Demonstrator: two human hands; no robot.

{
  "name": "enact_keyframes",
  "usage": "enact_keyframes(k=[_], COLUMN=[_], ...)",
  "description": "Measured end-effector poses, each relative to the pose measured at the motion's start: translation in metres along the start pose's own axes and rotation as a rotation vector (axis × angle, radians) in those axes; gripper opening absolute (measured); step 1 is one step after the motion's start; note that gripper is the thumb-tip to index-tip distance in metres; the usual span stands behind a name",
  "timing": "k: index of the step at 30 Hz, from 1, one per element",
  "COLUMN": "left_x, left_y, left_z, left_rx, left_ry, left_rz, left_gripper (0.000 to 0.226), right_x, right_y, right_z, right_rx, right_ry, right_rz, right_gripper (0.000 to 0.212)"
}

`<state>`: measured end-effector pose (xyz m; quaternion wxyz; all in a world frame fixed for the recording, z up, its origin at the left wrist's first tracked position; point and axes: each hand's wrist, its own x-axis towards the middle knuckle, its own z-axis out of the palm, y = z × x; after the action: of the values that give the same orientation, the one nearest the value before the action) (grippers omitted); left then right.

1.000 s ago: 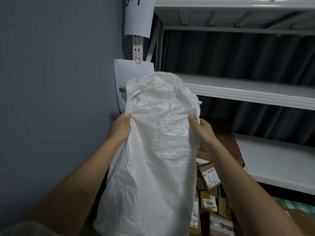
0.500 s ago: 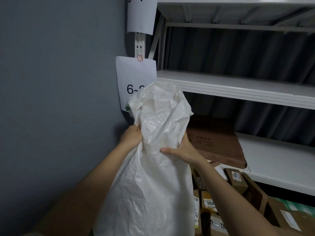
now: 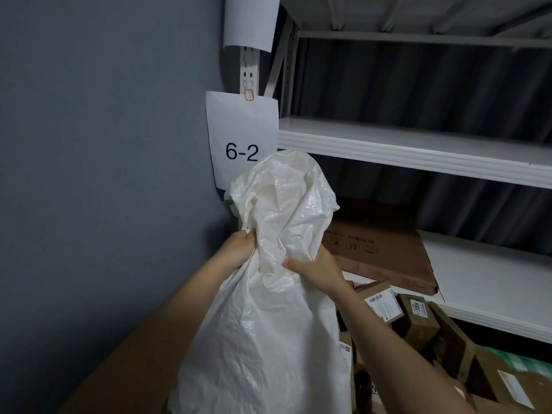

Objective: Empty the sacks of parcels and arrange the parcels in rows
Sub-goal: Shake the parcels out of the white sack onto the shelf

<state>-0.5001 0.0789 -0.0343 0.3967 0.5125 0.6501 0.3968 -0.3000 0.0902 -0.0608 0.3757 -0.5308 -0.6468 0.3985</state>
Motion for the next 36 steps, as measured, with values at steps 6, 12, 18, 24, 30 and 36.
enact_keyframes(k=[6, 12, 18, 24, 30, 36], left_x=[-0.005, -0.007, -0.011, -0.014, -0.018, -0.022], left_y=[-0.010, -0.036, -0.056, -0.079, -0.080, -0.082], left_z=[-0.001, -0.013, -0.024, -0.014, -0.002, -0.001], left_rx=[0.007, 0.145, 0.087, 0.143, 0.128, 0.141], left_ry=[-0.213, -0.216, -0.348, -0.485, -0.404, -0.331], left_rz=[0.098, 0.078, 0.073, -0.012, -0.025, -0.020], left_gripper=[0.062, 0.104, 0.146, 0.147, 0.126, 0.110], right_x=[0.000, 0.004, 0.007, 0.005, 0.002, -0.002], right_y=[0.005, 0.006, 0.007, 0.008, 0.008, 0.015], right_z=[-0.002, -0.001, 0.000, 0.001, 0.003, -0.004], right_rx=[0.133, 0.155, 0.156, 0.184, 0.229, 0.143], right_ry=[0.018, 0.024, -0.002, -0.022, -0.104, -0.333], right_rz=[0.029, 0.080, 0.157, 0.202, 0.191, 0.128], right_gripper=[0.045, 0.035, 0.040, 0.046, 0.050, 0.088])
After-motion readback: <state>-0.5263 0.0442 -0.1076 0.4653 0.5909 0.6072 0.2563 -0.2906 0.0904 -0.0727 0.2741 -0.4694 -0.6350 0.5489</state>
